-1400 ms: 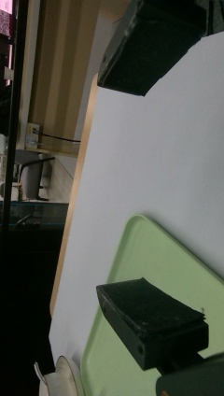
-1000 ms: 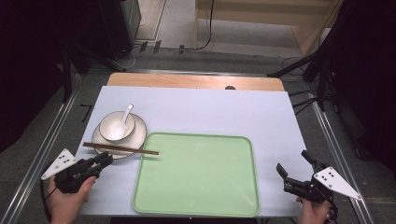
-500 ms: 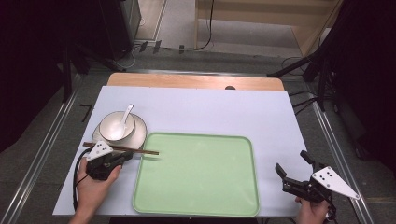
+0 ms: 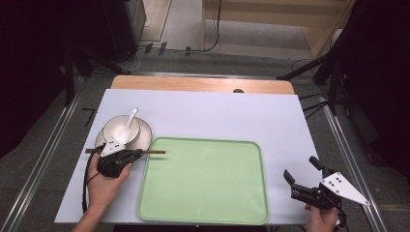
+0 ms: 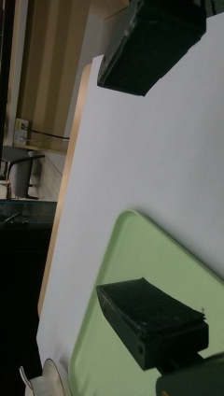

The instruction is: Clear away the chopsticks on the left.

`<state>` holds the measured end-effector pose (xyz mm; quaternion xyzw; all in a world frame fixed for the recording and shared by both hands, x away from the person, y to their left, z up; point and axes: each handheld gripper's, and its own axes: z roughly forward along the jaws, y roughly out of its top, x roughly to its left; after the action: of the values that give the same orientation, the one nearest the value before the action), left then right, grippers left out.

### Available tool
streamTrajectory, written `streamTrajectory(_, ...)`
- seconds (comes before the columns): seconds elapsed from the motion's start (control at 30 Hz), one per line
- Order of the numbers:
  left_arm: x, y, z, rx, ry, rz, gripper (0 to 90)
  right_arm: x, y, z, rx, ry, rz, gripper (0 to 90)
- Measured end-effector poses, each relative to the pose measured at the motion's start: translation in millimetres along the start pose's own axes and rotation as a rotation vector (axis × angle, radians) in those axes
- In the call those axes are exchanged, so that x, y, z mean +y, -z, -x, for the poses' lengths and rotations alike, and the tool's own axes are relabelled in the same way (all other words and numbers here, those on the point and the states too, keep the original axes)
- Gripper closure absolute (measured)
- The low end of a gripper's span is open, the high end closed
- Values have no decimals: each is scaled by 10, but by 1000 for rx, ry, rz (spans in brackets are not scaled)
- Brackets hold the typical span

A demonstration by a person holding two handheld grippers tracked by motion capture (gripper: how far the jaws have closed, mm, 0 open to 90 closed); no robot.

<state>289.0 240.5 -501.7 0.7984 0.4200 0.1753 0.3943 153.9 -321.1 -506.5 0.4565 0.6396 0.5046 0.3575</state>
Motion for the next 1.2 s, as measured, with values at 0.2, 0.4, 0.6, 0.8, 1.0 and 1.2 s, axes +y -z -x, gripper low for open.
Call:
streamTrajectory(0.2, 78, -141, -18, 26, 14, -14, 900, -14, -17, 0, 3, -2, -12, 39)
streamTrajectory(0.4, 133, -213, -5, 91, 20, -25, 900, -24, -24, 1, 6, -4, -18, 39)
streamTrajectory(0.6, 155, -184, -21, 75, 23, -30, 836, -24, -27, -8, 8, 0, -21, 40)
streamTrajectory(0.8, 115, 163, -185, -41, 58, 6, 775, -27, -14, 1, 2, -4, -18, 41)
streamTrajectory(1.0, 36, 447, -393, -85, 48, -24, 791, -23, -15, -1, 7, 1, -16, 41)
streamTrajectory(1.2, -38, 521, -529, -71, 56, -64, 803, -21, -20, -4, 12, 3, -16, 41)
